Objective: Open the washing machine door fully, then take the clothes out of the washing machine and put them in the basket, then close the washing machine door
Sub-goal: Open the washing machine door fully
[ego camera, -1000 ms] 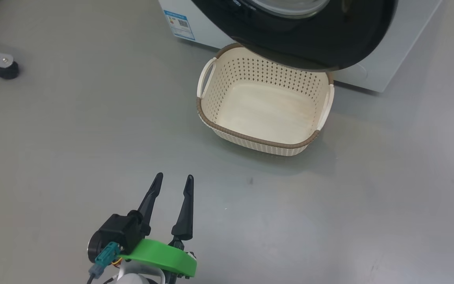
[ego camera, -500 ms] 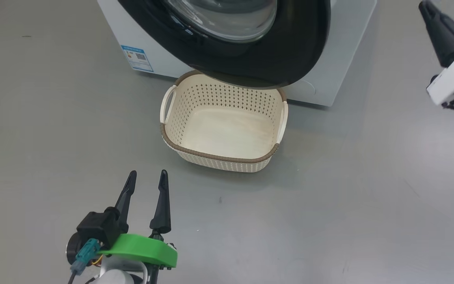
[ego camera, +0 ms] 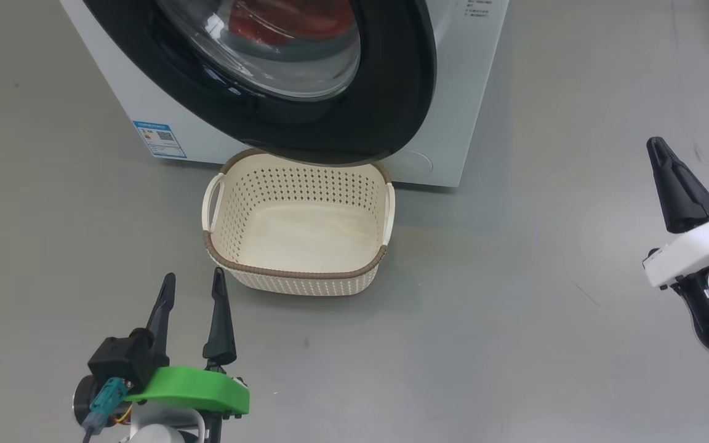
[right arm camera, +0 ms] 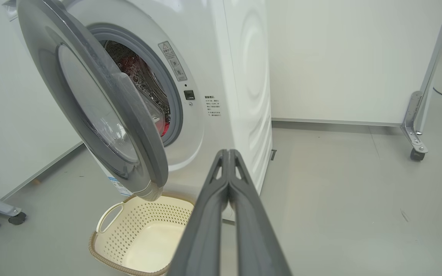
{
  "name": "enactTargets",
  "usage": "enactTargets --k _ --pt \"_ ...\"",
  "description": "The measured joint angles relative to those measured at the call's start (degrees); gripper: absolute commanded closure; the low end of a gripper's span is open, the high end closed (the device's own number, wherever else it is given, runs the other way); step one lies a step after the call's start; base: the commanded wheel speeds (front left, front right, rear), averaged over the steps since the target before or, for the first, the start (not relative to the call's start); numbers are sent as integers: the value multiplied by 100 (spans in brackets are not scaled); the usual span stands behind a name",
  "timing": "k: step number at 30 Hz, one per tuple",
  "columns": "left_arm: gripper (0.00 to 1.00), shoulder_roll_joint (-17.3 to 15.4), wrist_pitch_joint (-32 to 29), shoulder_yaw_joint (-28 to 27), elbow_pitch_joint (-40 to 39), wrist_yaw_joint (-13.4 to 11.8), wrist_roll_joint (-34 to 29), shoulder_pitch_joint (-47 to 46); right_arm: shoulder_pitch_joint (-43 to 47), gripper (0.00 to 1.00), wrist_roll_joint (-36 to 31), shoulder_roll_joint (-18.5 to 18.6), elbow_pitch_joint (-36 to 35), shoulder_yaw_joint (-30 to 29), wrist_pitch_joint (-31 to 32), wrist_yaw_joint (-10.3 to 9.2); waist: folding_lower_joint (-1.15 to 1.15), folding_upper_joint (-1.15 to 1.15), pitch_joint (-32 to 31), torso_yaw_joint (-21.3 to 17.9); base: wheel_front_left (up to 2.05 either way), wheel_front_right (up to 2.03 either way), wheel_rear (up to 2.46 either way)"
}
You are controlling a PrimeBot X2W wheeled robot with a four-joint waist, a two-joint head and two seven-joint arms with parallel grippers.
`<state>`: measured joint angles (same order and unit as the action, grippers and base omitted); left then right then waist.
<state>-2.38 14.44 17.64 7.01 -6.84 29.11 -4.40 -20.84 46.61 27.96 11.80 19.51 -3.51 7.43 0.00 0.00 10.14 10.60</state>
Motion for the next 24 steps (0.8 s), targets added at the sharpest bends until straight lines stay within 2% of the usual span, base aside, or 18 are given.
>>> enactTargets --k 4,9,12,13,16,17,24 --pt "0 -1 0 -120 -3 0 -37 3 387 100 -196 -35 19 -37 -541 0 0 0 -98 -182 0 0 0" --pt "0 0 0 -112 -1 0 -38 10 789 100 -312 -138 79 -38 -929 -13 0 0 -161 -294 0 0 0" --pt "0 0 0 -115 0 0 -40 14 966 100 -312 -235 129 -87 -993 -89 0 0 -181 -315 0 0 0" --pt "0 -1 0 -121 2 0 -40 15 1003 93 -312 -281 136 -93 -994 -105 0 0 -186 -320 0 0 0" --pt "0 -1 0 -126 9 0 -48 26 1114 16 -339 -331 138 -105 -1002 -111 0 0 -200 -334 0 0 0" --pt "0 -1 0 -126 11 0 -48 34 1139 0 -339 -349 138 -134 -1004 -112 0 0 -203 -337 0 0 0" --pt "0 -1 0 -125 31 0 -151 127 1244 0 -415 -455 114 -207 -1045 -162 0 0 -203 -355 0 0 0"
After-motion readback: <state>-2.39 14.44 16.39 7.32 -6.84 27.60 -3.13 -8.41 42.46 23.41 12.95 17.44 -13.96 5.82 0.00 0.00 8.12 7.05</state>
